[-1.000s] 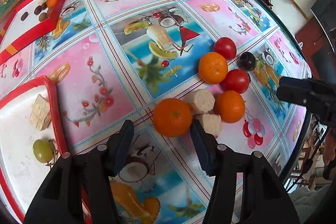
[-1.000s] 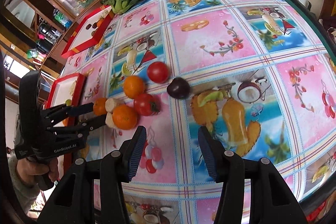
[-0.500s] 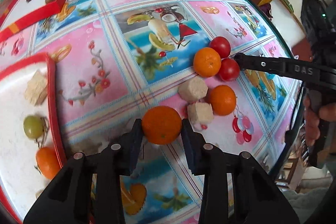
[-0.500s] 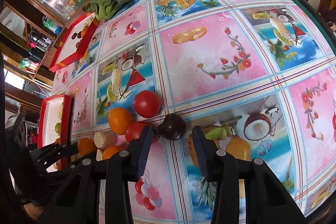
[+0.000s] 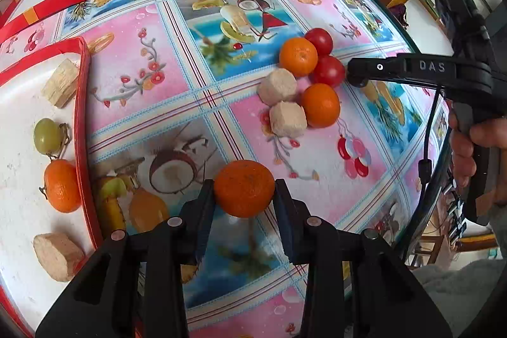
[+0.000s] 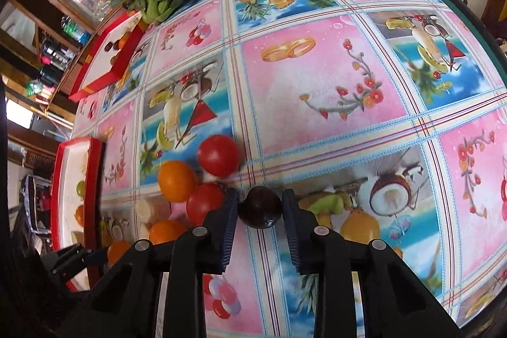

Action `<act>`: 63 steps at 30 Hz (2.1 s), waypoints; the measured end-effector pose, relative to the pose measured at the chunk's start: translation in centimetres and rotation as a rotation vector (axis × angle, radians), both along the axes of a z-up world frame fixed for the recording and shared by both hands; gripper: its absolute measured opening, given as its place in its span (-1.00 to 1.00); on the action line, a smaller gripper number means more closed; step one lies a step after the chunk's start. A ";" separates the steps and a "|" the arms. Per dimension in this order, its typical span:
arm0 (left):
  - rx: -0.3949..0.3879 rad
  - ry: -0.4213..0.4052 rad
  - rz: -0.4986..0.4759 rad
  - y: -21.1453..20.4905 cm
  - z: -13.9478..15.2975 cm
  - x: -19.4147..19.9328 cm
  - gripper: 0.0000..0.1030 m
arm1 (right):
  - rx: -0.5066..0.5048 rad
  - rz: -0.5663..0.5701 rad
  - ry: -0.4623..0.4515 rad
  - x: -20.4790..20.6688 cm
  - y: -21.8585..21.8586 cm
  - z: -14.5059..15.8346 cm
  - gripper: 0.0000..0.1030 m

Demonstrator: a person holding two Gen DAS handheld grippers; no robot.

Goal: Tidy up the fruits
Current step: 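Carry the orange and plum over the large red tray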

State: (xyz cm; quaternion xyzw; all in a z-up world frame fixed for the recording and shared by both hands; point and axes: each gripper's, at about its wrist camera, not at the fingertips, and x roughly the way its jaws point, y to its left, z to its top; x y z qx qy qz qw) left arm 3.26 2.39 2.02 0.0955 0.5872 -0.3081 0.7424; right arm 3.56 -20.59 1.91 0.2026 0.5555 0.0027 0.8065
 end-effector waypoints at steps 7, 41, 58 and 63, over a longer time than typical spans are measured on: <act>-0.005 -0.003 0.004 0.0 -0.1 0.0 -0.34 | -0.058 0.061 0.011 -2.6 -0.1 -0.1 -0.43; -0.077 -0.098 0.325 11.8 5.4 -1.7 -0.35 | -0.052 0.259 -0.119 -3.3 9.3 3.8 -0.47; -0.053 -0.096 0.516 19.2 4.6 -3.8 -0.35 | -0.023 0.470 -0.127 -2.3 17.9 4.2 -0.47; -0.047 -0.072 0.553 20.8 3.4 -3.9 -0.35 | -0.025 0.530 -0.139 -1.5 20.5 5.1 -0.47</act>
